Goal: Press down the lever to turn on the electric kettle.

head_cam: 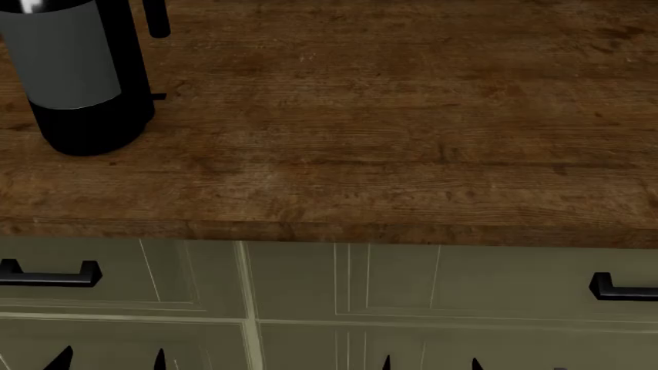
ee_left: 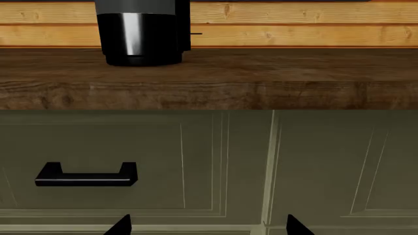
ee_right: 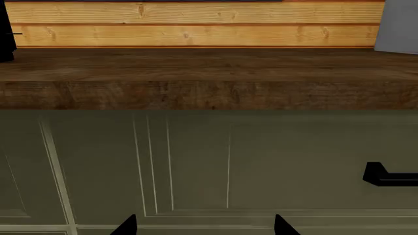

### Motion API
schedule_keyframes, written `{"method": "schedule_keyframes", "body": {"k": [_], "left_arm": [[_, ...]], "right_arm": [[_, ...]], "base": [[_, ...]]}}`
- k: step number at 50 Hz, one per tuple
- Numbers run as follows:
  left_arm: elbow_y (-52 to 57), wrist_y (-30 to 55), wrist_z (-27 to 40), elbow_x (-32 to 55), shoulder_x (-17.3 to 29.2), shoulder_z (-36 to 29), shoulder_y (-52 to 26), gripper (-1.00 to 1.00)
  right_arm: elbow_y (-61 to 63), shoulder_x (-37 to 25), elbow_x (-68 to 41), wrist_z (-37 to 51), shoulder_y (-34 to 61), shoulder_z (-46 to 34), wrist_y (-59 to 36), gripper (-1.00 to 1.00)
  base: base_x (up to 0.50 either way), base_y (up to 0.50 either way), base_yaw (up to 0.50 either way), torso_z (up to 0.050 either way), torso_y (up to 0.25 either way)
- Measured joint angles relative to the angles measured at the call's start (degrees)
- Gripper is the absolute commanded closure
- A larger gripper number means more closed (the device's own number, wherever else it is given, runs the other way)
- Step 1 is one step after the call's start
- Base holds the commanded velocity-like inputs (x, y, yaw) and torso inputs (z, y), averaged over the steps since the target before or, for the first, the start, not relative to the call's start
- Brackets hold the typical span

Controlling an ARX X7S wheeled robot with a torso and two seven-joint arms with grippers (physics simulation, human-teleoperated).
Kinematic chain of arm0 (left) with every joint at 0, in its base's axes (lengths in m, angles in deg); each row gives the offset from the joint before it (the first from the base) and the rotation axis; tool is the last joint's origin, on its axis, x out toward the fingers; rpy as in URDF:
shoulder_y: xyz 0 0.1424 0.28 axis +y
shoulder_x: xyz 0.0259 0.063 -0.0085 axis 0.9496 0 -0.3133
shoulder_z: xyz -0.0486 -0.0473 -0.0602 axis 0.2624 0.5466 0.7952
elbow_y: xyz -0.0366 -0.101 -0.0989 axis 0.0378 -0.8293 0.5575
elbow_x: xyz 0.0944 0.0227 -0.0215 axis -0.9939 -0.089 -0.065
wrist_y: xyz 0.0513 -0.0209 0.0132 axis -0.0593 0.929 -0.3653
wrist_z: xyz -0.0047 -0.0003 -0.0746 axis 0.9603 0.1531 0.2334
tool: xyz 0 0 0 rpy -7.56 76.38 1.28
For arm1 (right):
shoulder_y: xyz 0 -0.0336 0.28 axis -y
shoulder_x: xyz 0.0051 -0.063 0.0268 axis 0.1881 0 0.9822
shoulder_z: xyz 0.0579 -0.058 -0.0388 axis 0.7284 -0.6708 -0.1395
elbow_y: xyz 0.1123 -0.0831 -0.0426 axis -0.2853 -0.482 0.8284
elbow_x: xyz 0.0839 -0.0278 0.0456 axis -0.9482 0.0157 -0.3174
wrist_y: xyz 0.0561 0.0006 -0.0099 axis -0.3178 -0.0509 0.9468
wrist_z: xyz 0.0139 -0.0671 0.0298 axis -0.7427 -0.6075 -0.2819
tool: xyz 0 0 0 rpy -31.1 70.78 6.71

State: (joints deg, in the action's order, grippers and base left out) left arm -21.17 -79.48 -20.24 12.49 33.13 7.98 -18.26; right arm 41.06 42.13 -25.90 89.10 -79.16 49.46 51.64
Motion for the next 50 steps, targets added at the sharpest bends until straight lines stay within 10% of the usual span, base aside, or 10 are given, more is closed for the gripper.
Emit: {"method": "schedule_keyframes", "body": {"k": [28,50], "left_arm": [[12.40,5.26,5.29,1.41,3.65,-2.88,3.23,-1.00],[41.96,29.15,8.65,4.09,8.33,1.86,-1.37,-1.00]], "right_arm": [[8.03,-3.37,-1.76,3.95,-0.61,-3.33,-4.24,-1.00],[29.93,-7.02,-4.49,5.48,9.55,-3.21,-27.84,-1.00]], "base": [[0.00,0.00,0.00,0.000,0.000],[0.00,0.10,0.00,0.000,0.000]]}}
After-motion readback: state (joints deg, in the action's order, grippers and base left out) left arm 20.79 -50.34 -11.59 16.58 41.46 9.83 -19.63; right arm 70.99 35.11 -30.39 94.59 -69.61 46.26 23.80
